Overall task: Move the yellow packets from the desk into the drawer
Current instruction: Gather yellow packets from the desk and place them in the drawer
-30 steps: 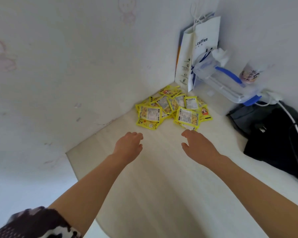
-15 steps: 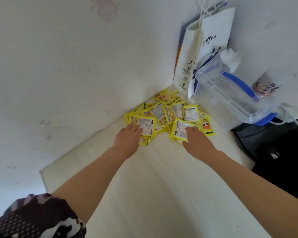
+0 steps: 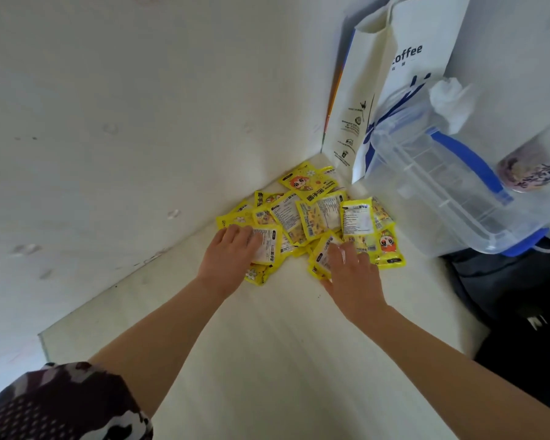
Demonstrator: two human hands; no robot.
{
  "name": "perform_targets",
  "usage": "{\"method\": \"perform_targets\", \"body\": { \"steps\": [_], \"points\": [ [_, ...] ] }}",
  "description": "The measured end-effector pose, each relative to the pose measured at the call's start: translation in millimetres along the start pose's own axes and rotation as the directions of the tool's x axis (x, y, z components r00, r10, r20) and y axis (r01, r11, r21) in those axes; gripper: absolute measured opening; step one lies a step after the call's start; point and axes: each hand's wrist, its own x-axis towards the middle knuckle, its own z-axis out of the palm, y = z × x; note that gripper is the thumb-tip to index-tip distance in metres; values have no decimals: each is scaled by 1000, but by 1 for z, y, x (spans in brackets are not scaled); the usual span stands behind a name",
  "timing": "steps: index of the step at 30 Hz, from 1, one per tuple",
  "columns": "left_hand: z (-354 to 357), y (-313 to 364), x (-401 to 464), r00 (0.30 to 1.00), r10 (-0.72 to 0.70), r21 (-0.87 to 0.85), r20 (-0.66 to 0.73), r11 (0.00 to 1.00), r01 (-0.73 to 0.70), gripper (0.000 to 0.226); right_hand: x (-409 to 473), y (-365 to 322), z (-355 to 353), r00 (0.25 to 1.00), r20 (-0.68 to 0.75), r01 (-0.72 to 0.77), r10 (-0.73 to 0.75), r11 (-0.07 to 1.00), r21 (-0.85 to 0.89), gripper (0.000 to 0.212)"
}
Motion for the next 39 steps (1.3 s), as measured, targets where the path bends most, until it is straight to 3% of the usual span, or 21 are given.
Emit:
{"method": "perform_targets", "body": {
  "steps": [5,8,12,16,19,23,28,31,33,37,39],
  "points": [
    [-3,4,3,997,-19,33,-68,999,21,36,-1,1,-6,999,33,19,-18,1000,-4,70],
    [-7,2,2,997,-25,28,-72,999,27,31,1,7,-14,998,48,43,-50,991,126,57],
    [-22,-1,-6,994,-23,-63,-110,998,16,27,0,18,-22,995,50,70,-87,962,265,31],
    [-36,1,-22,977,-115,-234,-181,970,71,11,-6,24,-29,1000,13,13,-18,953,303,33],
    [-38,4,-38,977,-215,-397,-3,897,196,18,-13,23,-34,1000,-24,26,-19,940,341,30],
    [-31,7,-49,952,-156,-463,262,845,266,18,-18,21,-28,993,76,43,-89,883,468,29],
    [-19,8,-40,909,-279,-579,310,703,413,21,-14,22,-22,984,151,-7,-91,837,547,43],
    [-15,8,-30,878,-360,-629,316,612,478,17,-8,27,-20,971,220,-28,-97,864,502,52],
    [-15,8,-26,883,-374,-625,283,626,466,17,-4,30,-21,975,210,-30,-76,887,461,53],
    [-9,5,-18,922,-324,-503,213,772,388,33,7,33,-20,984,128,80,-124,950,301,47],
    [-6,5,-15,920,-328,-481,216,784,392,37,11,31,-20,982,131,93,-133,957,276,48]
  ]
}}
